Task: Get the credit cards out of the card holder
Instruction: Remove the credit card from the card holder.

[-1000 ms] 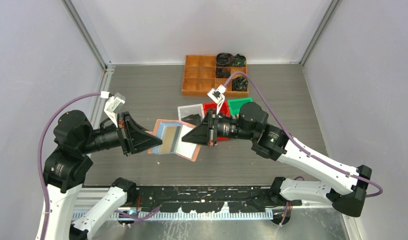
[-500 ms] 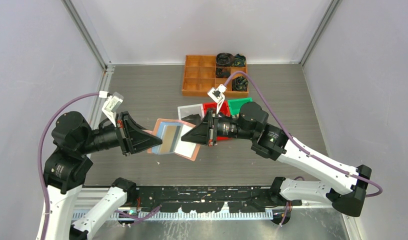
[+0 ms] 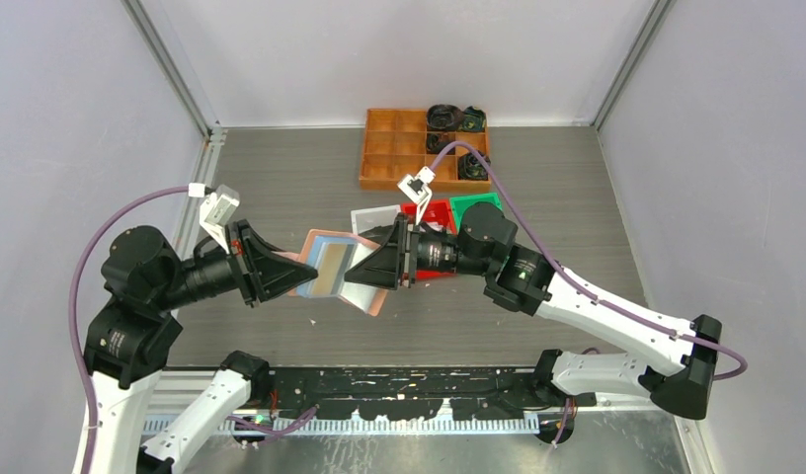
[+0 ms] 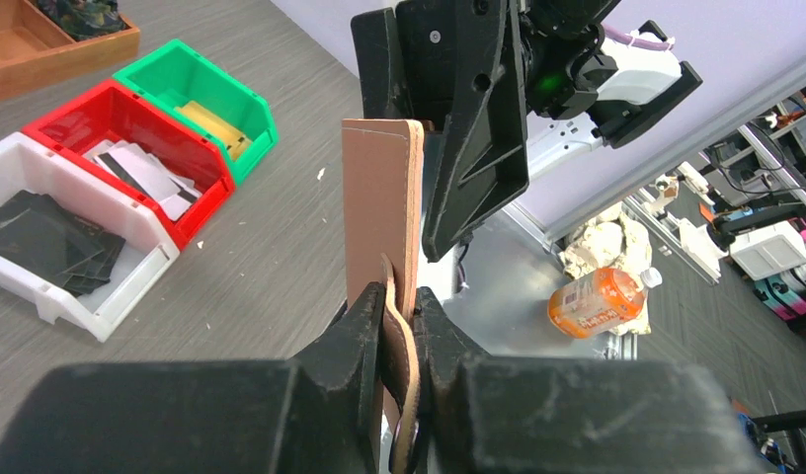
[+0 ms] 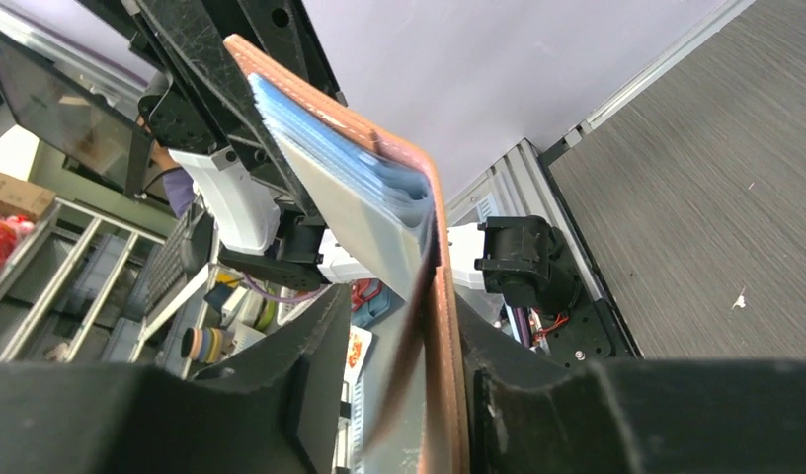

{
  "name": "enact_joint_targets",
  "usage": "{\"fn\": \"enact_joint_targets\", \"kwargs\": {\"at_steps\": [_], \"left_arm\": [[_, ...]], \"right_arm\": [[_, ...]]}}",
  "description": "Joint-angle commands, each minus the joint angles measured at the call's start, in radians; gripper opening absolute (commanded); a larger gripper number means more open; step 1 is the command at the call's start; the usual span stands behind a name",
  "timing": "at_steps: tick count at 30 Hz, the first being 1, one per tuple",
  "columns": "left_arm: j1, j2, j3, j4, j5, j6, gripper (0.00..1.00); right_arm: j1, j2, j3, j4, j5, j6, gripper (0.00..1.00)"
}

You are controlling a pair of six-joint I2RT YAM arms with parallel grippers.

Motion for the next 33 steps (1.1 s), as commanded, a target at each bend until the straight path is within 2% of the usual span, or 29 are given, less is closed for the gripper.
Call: {"fn": "enact_joint_targets", "kwargs": {"at_steps": [1,8,12,18,25,33], "left_arm": [[-0.002,-0.017,0.008,0.05,-0.038,0.029,0.0],[-0.002,-0.013,0.011,0.042,0.013,0.009,0.0],[-0.001,-0.01,0.016,0.044,0.025,-0.015,0.0],[-0.001,0.001,0.045,0.04,0.036,-0.057,0.0],[-0.002,-0.006,0.044,0.024,-0.027,-0.024,0.0],[-0.001,0.001,0.051,0.038,0.012,-0.055,0.0]], "right_arm": [[0.023,0.003,0.021,0.064,0.04,-0.001,0.37],[0.032,-0.004,0.016,0.051,0.106,-0.016,0.08],[0.031,-0.024,-0.005,0.057,0.141,-0.02,0.01],[0.031,-0.057,-0.057,0.083,0.139,-0.045,0.01],[0.032,-0.086,-0.118,0.212,0.066,-0.028,0.01],[0.03,-0.104,-0.124,0.207,0.083,-0.041,0.01]]}}
